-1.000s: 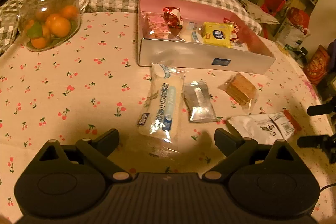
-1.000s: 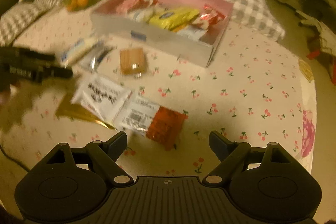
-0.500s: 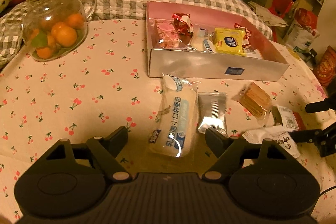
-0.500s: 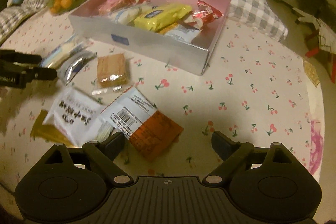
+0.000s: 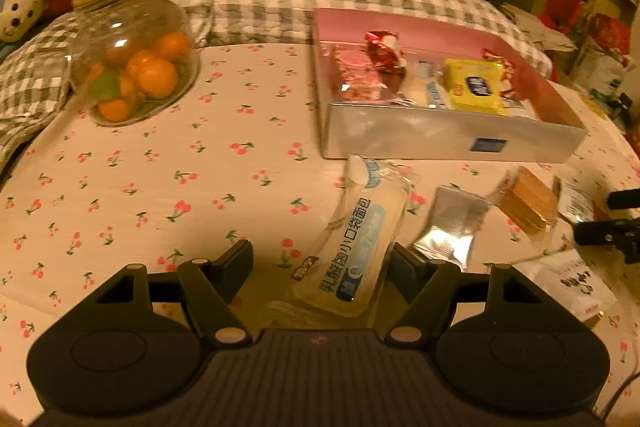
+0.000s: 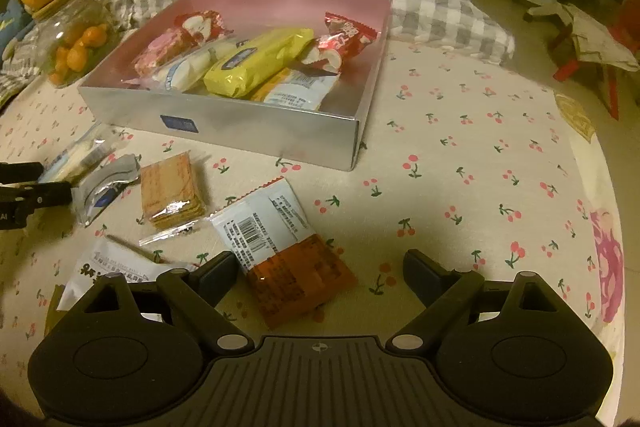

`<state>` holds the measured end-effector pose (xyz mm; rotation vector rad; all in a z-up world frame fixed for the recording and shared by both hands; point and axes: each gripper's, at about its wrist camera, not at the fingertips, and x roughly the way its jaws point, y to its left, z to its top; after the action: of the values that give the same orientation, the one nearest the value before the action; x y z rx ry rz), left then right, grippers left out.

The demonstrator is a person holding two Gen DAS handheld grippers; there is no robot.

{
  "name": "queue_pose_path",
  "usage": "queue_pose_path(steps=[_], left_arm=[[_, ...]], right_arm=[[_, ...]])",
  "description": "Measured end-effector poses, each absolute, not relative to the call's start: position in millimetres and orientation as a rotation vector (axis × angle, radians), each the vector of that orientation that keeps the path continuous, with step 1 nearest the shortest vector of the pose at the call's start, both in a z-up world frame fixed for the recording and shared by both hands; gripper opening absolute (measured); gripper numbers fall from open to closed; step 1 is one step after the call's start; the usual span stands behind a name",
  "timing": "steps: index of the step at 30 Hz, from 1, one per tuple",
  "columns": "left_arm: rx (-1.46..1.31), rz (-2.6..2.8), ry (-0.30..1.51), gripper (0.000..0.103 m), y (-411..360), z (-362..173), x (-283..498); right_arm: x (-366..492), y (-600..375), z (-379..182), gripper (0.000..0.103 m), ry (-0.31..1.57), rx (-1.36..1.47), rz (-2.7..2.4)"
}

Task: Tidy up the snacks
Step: 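Grasp another white-and-blue bread packet with the left tool while the right tool grasps a red-and-white packet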

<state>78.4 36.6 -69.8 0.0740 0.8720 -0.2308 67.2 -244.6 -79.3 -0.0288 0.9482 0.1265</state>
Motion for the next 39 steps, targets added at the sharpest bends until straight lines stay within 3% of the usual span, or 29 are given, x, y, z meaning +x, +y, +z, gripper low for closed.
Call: queue_pose_path(steps=[12, 16, 20, 27, 39], left_arm=[[0.091, -0.286, 0.888, 0.073, 38, -70, 88], [0.108, -0.307, 0.898, 0.067, 33, -69, 87], [0.115, -0.316, 0.912, 0.059, 30, -67, 83], [0.063, -0.3, 0.946, 0.045, 35, -62, 82], [-0.016, -0.298, 0.983, 0.031, 40, -58, 79]], right_arm=[[65, -240, -79, 0.09, 0.942, -0.036, 0.127], [63, -236, -79, 0.087, 0.935, -0.043, 0.147], [60, -228, -77, 0.08, 0.93, -0.058, 0.178], [55, -218, -73, 0.057, 0.931, -0.069, 0.197], [51, -205, -67, 0.037, 0.957, -0.093, 0.191]])
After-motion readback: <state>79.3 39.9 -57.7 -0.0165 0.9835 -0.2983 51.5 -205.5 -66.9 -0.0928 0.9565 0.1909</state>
